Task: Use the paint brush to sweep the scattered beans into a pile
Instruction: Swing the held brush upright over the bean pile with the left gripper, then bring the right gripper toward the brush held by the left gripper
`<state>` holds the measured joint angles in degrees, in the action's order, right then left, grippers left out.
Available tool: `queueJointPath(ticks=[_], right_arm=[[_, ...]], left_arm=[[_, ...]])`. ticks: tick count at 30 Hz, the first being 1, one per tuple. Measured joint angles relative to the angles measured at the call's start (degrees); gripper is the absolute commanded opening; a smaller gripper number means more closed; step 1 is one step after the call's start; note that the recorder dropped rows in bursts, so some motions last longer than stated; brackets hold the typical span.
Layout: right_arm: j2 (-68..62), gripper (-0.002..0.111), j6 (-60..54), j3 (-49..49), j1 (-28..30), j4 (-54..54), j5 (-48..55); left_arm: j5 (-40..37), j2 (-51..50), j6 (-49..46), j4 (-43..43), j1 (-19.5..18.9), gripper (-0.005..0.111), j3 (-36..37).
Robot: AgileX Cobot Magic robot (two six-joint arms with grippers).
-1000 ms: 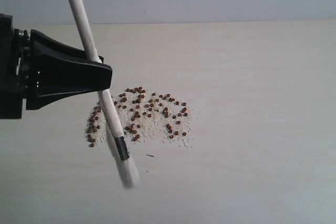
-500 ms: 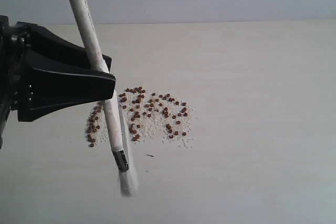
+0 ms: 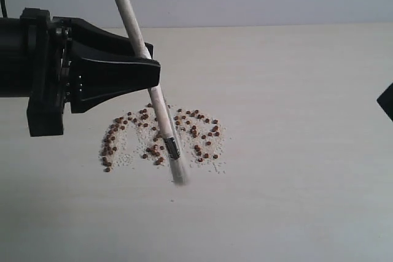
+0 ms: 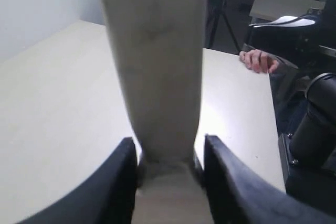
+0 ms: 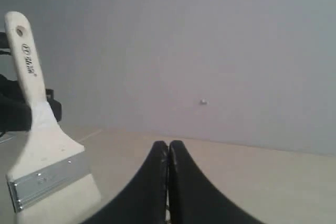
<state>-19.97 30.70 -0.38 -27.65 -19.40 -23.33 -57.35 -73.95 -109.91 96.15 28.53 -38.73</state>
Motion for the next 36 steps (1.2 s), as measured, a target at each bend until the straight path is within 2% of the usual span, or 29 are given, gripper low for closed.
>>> queueJointPath(ticks=[6, 9, 15, 20, 27, 32, 36], right_arm=[[-7.00, 0.003, 4.55, -4.61, -0.26, -4.25, 0.74], [-11.31, 0.012, 7.84, -6.60, -0.26, -7.80, 1.47], [-23.37, 0.031, 23.66, -13.99, -0.26, -27.12, -5.40], [-32.85, 0.046, 26.58, -19.96, -0.26, -31.12, -8.29], [-40.01, 0.041, 26.98, -24.14, -0.26, -33.98, -16.16], [-41.14, 0.053, 29.86, -26.52, -0.26, -37.16, -17.45], [-42.53, 0.053, 31.07, -27.91, -0.26, -38.92, -18.14]], left_arm=[[0.00, 0.00, -0.39, -0.88, 0.00, 0.000, 0.00], [0.00, 0.00, -0.39, -1.96, 0.00, 0.000, 0.00], [1.38, 0.00, -0.17, -2.30, 0.00, 0.000, 0.00], [3.22, 0.00, 0.30, -3.14, 0.00, 0.000, 0.00], [4.15, -0.50, 0.43, -3.60, 0.05, 0.000, 0.00], [4.17, -3.37, 0.22, -3.73, 0.05, 0.000, 0.00], [4.27, -5.58, -1.27, -3.02, 0.05, 0.000, 0.00]])
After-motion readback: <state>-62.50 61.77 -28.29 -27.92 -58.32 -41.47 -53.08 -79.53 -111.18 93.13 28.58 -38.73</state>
